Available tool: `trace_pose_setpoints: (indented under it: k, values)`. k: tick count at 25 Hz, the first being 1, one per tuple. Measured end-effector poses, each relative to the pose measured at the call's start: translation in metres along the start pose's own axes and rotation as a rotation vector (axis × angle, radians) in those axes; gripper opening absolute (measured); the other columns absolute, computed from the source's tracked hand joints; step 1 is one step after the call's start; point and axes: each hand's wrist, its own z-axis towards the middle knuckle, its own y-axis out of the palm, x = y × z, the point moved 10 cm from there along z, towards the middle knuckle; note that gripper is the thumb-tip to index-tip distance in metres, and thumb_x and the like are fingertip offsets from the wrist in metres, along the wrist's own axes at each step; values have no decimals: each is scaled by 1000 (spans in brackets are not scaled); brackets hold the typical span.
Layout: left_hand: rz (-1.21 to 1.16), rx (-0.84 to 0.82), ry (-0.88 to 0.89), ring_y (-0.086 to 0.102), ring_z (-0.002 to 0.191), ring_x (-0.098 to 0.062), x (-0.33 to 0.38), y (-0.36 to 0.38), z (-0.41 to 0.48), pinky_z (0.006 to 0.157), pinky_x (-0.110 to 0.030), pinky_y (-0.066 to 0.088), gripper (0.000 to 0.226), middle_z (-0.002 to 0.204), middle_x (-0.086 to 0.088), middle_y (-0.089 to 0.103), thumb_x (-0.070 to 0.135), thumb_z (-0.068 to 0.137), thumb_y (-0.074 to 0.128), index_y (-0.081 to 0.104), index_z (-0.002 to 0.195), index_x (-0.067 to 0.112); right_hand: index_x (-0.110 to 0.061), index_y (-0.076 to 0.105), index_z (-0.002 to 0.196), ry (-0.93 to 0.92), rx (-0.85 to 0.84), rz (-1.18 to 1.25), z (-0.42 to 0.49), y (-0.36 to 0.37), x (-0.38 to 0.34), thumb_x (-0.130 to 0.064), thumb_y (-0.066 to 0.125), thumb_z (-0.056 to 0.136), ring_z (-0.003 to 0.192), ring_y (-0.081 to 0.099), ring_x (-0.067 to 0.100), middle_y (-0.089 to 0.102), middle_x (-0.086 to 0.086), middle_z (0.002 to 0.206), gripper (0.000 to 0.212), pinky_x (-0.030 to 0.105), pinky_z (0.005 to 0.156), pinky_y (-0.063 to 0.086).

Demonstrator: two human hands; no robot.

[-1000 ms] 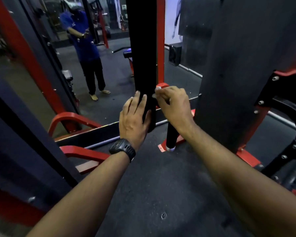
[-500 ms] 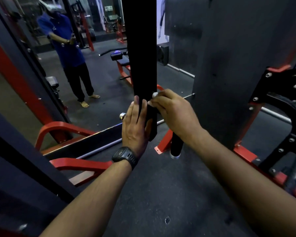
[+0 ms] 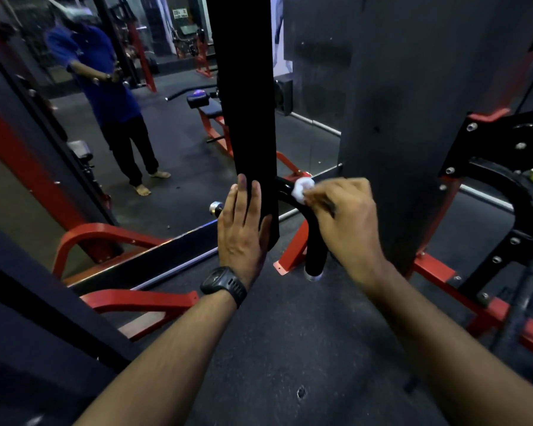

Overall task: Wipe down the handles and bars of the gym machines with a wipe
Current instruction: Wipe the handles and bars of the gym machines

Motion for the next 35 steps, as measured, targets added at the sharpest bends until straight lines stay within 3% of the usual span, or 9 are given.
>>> trace_pose_setpoints:
  k: [4, 11, 15, 18, 23, 27, 30, 33, 35]
  values:
    - [6, -8, -5, 26, 141, -28, 0, -1, -2, 117, -30, 15, 59, 156, -13, 24, 26, 97, 47, 24, 150, 10, -24, 70, 113, 136, -243, 62, 15, 23, 8, -11, 65, 90, 95, 62, 10, 68, -7, 99, 26, 30, 85, 52]
    - [35, -16, -27, 26, 142, -27, -2, 2, -5, 115, -31, 17, 65, 158, -11, 21, 23, 95, 52, 20, 151, 12, -22, 73, 96, 354, -403, 207, 22, 42, 26, -28, 58, 97, 85, 63, 3, 69, -11, 85, 16, 24, 77, 48]
    - [43, 3, 7, 29, 140, -28, -1, 0, -6, 118, -25, 8, 65, 156, -11, 22, 21, 94, 56, 24, 150, 10, -16, 73, 91, 620, -403, 601, -6, 43, 50, -23, 59, 96, 80, 65, 5, 72, -3, 84, 16, 27, 77, 50]
    - [29, -2, -15, 29, 140, -28, -1, 0, -8, 117, -28, 13, 63, 157, -13, 26, 22, 95, 53, 24, 150, 11, -13, 73, 91, 607, -448, 561, 9, 55, 40, -29, 64, 93, 77, 65, 6, 72, -1, 85, 19, 23, 74, 50]
    - [50, -8, 27, 32, 138, -28, -4, -3, -8, 107, -38, 30, 63, 155, -13, 32, 26, 95, 52, 24, 150, 13, -16, 70, 73, 656, -298, 610, -7, 45, 51, -21, 64, 90, 68, 61, 6, 66, -8, 68, 19, 29, 71, 48]
    - [51, -7, 13, 32, 139, -28, -6, -6, -10, 106, -42, 35, 63, 156, -10, 30, 27, 95, 52, 24, 151, 15, -19, 71, 77, 558, -301, 481, 1, 43, 34, -47, 66, 85, 75, 64, 12, 70, -1, 78, 30, 33, 74, 50]
    - [62, 2, 55, 35, 138, -29, -7, -8, -10, 103, -47, 41, 63, 155, -10, 30, 28, 95, 56, 27, 149, 13, -21, 69, 74, 535, -203, 375, -29, 15, 49, -36, 66, 89, 64, 57, 9, 65, -1, 70, 21, 34, 62, 47]
    - [16, -7, 39, 31, 140, -28, -6, -8, -12, 107, -43, 35, 61, 156, -11, 29, 27, 96, 53, 26, 150, 14, -17, 74, 91, 127, -78, 184, -8, 14, 2, -23, 66, 92, 87, 64, 7, 70, -5, 93, 10, 26, 77, 52]
    - [-24, -6, 20, 29, 142, -28, -6, -11, -11, 109, -41, 31, 60, 156, -11, 29, 26, 97, 52, 26, 150, 15, -14, 74, 100, -188, -168, -1, 7, 36, -42, -24, 59, 94, 102, 62, 13, 67, -2, 108, 19, 27, 81, 54]
